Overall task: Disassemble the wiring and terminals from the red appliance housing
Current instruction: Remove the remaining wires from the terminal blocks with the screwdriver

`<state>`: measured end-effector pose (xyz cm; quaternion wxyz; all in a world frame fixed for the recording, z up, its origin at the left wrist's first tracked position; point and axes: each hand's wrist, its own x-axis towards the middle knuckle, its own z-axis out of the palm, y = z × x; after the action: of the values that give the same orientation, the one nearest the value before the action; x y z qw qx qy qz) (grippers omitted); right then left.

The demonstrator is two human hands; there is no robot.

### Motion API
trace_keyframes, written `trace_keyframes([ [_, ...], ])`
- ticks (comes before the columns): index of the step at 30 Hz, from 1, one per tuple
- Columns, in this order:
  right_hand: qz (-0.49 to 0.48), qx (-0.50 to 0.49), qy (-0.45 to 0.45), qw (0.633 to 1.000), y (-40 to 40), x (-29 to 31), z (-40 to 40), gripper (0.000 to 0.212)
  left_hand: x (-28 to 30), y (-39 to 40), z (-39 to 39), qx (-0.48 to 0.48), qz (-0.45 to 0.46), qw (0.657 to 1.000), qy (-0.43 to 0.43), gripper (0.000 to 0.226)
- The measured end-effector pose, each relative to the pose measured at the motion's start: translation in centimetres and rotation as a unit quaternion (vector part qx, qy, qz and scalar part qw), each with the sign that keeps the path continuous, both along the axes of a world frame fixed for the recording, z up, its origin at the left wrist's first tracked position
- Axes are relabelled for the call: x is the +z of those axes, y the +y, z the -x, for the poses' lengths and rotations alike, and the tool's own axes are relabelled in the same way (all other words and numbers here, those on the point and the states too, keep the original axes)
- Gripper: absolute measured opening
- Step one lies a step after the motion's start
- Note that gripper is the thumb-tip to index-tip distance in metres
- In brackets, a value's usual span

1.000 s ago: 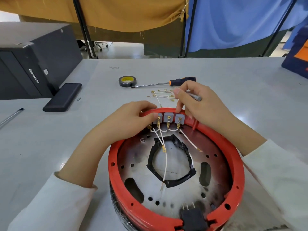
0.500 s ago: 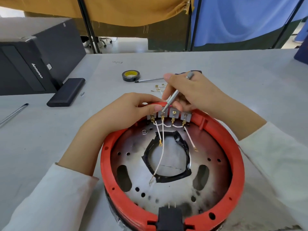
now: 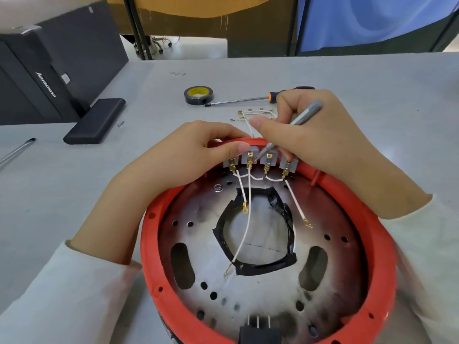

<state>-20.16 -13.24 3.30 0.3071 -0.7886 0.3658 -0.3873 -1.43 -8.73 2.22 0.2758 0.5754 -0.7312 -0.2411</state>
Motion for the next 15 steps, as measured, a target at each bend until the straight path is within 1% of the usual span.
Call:
trace_keyframes([
  [5, -0.008, 0.005, 0.038, 0.999, -0.09, 0.01, -0.17, 0.035, 0.04, -0.07, 0.00, 0.001, -0.003, 1.000, -0.007, 0.025],
  [7, -0.011, 0.005, 0.039, 0.999, 0.01, 0.04, -0.21, 0.035, 0.05, -0.02, 0.00, 0.002, -0.003, 1.000, -0.008, 0.024],
  [11, -0.017, 0.004, 0.012, 1.000, 0.11, 0.13, -0.16, 0.037, 0.08, 0.03, -0.05, 0.001, -0.004, 1.000, -0.013, 0.024],
  [15, -0.015, 0.007, 0.034, 0.999, 0.15, 0.18, -0.24, 0.038, 0.06, 0.02, -0.01, -0.001, -0.003, 1.000, -0.013, 0.022],
])
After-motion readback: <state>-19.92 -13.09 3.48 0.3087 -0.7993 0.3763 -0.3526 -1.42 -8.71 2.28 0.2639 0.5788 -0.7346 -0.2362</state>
